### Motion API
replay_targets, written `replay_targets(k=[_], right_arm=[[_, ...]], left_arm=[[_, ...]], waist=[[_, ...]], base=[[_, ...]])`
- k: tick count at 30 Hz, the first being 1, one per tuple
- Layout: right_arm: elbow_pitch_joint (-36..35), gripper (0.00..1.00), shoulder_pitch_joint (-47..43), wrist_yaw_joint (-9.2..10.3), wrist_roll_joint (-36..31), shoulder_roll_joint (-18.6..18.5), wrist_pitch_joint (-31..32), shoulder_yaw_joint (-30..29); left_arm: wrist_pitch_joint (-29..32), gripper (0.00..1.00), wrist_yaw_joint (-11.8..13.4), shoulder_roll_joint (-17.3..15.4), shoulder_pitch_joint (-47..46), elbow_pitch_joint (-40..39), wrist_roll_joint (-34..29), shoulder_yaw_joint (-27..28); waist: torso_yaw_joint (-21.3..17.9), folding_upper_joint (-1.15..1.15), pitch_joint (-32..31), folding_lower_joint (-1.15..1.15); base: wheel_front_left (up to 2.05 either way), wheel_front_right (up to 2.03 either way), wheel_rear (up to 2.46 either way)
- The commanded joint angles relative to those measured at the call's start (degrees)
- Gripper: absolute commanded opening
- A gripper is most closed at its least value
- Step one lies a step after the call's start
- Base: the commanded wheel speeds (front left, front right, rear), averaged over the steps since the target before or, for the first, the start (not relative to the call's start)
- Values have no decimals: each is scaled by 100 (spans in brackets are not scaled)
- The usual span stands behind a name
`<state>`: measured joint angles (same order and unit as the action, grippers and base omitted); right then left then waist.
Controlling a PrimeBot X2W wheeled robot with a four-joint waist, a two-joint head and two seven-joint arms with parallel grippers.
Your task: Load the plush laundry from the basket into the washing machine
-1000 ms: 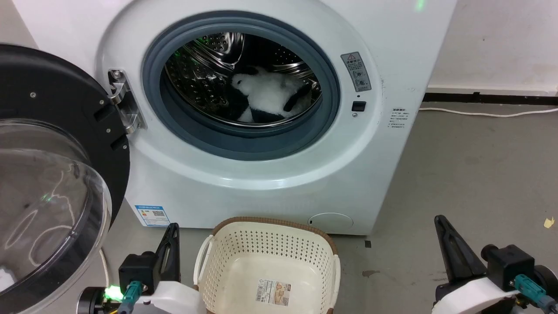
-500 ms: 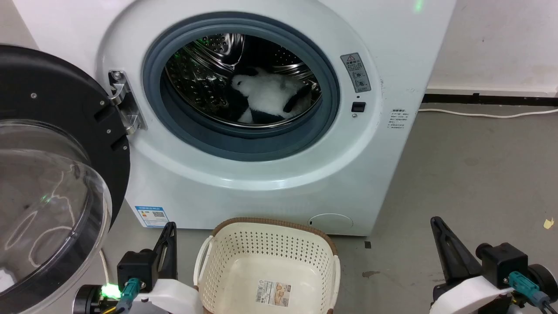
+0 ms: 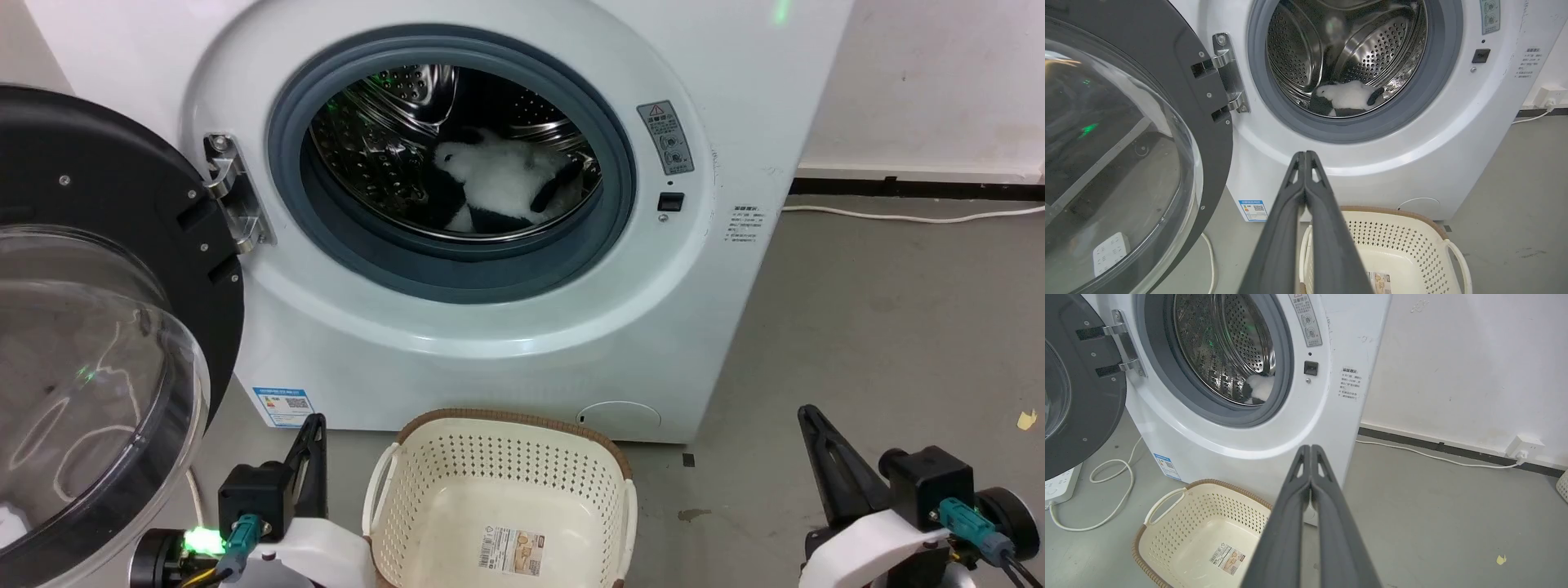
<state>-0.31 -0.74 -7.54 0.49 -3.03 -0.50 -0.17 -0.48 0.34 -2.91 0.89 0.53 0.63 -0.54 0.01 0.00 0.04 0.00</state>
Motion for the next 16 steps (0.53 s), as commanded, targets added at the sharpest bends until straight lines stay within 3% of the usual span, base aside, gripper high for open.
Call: replay_targets(k=[1, 16], right_arm=[[29, 0, 70, 5, -43, 15, 37, 14], [31, 0, 74, 5, -49, 15, 50, 17]], left_arm=[[35, 0, -29, 3, -88, -46, -53, 48], [48, 0, -34, 3, -89, -53, -63, 54]], waist=[[0, 0, -2, 0], [-1, 0, -4, 0]], base=[[0, 0, 0], [0, 0, 0]])
